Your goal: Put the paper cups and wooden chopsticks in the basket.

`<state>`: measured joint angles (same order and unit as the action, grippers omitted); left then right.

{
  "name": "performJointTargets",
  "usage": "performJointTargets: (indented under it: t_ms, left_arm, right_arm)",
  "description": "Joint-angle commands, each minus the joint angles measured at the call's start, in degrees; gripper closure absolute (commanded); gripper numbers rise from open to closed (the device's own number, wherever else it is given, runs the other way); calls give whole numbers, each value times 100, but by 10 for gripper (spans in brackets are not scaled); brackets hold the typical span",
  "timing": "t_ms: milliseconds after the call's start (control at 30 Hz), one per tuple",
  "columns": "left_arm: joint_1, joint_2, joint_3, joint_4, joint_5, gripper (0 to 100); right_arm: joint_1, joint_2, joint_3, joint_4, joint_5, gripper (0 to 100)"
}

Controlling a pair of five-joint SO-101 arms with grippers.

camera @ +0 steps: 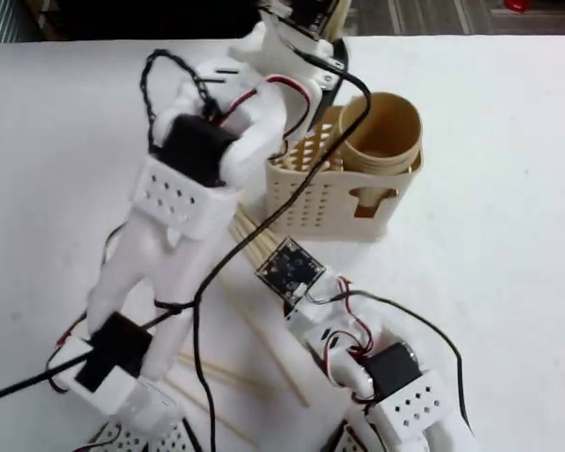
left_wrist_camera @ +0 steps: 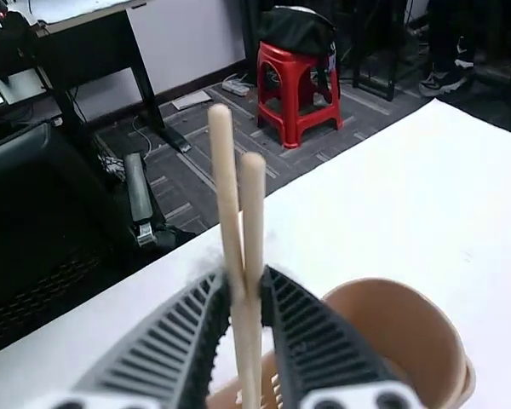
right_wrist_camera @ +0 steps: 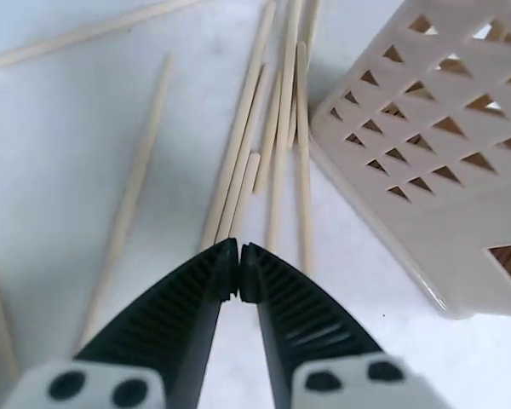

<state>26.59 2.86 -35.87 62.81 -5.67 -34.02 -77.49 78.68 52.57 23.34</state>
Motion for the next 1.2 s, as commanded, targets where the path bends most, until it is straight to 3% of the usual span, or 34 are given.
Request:
performJointTargets:
  t_ms: [0, 67, 367, 767, 933, 1167]
  left_arm:
    - [-40, 13, -62, 18, 70, 836]
    - [-48, -22, -97, 176, 97, 771]
    - [-286, -1077, -53, 1275, -9, 805]
    - [-2413, -2545, -26, 3851, -18, 805]
    - [-3178, -3231, 914, 3938, 35, 805]
    - [-3213, -5288, 3402, 3288, 167, 804]
  right_arm:
    - [-13, -66, 35, -119, 62, 981]
    - [-4, -66, 176, -347, 62, 981]
    - [4, -66, 290, -549, 53, 981]
    - [-13, -48, 246, -541, 18, 981]
    - [-40, -22, 97, -391, 9, 981]
    - [-488, -13, -967, 822, -343, 981]
